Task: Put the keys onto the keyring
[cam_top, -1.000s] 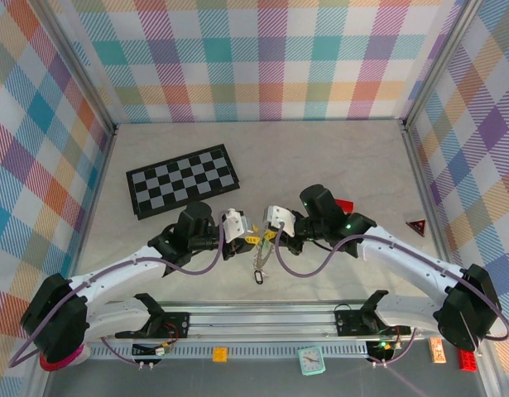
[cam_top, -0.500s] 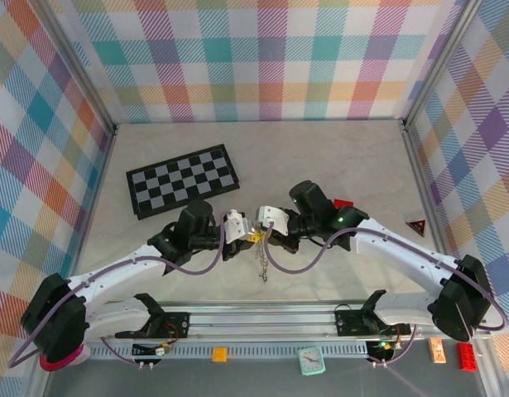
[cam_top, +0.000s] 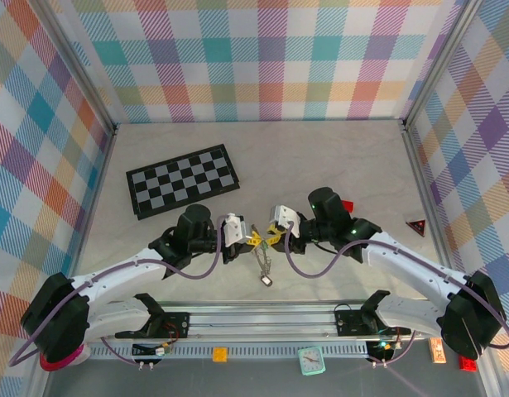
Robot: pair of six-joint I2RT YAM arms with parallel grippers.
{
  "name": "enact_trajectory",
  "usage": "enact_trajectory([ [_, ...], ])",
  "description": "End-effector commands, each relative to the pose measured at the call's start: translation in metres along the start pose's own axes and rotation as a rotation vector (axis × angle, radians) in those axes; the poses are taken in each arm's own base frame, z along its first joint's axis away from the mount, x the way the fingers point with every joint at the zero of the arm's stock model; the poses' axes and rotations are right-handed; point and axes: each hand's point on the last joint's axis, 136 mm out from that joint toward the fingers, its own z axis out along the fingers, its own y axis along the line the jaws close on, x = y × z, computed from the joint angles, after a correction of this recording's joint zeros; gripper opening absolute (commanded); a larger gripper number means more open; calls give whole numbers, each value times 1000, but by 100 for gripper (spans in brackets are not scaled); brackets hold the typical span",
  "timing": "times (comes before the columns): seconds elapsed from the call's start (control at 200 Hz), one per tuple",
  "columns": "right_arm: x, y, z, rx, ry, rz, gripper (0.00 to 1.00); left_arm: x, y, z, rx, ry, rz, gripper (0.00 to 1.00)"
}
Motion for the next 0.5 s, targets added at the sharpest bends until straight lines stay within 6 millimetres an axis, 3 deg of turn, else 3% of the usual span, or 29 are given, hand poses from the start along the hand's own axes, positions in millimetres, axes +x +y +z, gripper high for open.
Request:
enact_trajectory([
  [0.0,-10,4,3,-29,-60,-14,30,-27,-7,-3,35,-116,53,0],
  [0.38,-8,5,7,-49,-66,-12,17,-29,-13,-3,65,-151,60,0],
  [0.495,-12,8,5,-64,-78,-18,1,-30,-11,-2,56,-156,59,0],
])
